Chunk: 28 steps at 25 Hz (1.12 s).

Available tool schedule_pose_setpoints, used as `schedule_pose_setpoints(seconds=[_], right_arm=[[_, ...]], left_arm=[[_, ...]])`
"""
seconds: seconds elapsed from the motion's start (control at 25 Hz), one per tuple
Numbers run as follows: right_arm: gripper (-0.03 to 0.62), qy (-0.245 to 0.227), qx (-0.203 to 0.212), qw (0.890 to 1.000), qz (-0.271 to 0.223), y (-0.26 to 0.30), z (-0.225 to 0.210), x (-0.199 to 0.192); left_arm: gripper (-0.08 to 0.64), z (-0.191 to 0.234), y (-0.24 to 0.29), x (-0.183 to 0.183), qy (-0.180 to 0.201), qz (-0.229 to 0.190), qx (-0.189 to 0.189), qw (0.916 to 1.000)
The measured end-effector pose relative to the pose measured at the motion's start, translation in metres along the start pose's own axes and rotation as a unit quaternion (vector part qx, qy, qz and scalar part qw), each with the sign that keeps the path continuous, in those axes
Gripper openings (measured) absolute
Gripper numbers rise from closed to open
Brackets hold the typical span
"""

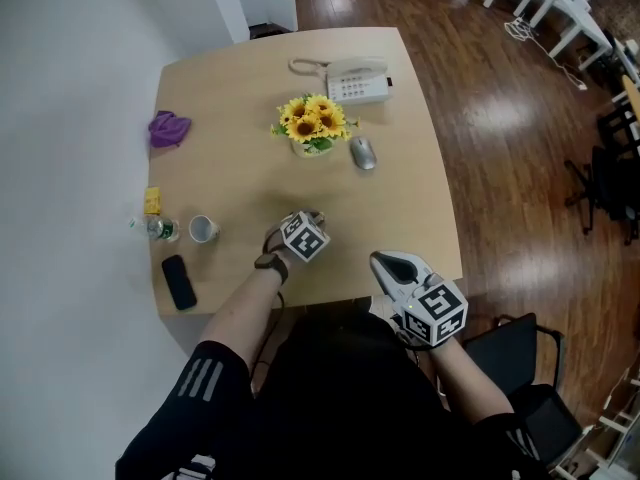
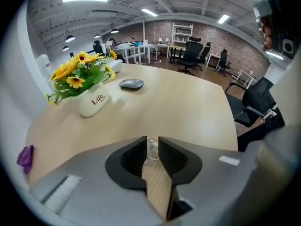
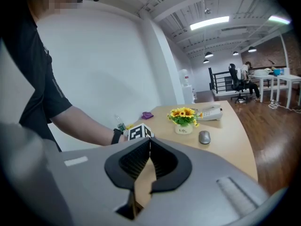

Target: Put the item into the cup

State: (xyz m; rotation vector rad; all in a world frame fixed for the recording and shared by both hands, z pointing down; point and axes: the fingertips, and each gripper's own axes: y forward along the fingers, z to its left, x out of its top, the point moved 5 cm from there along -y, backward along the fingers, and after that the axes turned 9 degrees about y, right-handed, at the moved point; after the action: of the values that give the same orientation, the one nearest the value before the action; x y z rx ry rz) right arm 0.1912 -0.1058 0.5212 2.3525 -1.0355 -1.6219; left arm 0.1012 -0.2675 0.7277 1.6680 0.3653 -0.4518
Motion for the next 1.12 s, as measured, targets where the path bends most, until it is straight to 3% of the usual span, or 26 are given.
schedule_pose_setpoints(seconds=[0.16, 0.44, 0.64, 0.88, 1.12], right_arm=[[0.009, 0.001, -0.001, 1.0, 0.001, 0.0, -0.003, 0.002], [0.009, -0.01, 0.01, 1.0, -0.003, 0.009, -0.001, 0.014], [0.009, -0.029, 0.032, 0.999, -0.003, 0.031, 0.004, 0.03], [0.009, -0.052, 0.077, 0.996, 0.005, 0.069, 0.028, 0.044], [0.009, -0.066, 0.102, 0.992, 0.019, 0.092, 0.051, 0.044]], left_arm=[[-0.005, -0.002, 0.002, 0.0, 0.001, 0.0, -0.003, 1.0], [-0.006, 0.006, -0.035, 0.002, -0.024, -0.044, 0.028, 0.9983], [-0.006, 0.029, -0.098, -0.009, -0.047, -0.089, 0.094, 0.9905], [-0.006, 0.066, -0.186, -0.083, -0.097, -0.081, 0.204, 0.9708], [-0.006, 0.09, -0.223, -0.176, -0.163, -0.031, 0.255, 0.9526]])
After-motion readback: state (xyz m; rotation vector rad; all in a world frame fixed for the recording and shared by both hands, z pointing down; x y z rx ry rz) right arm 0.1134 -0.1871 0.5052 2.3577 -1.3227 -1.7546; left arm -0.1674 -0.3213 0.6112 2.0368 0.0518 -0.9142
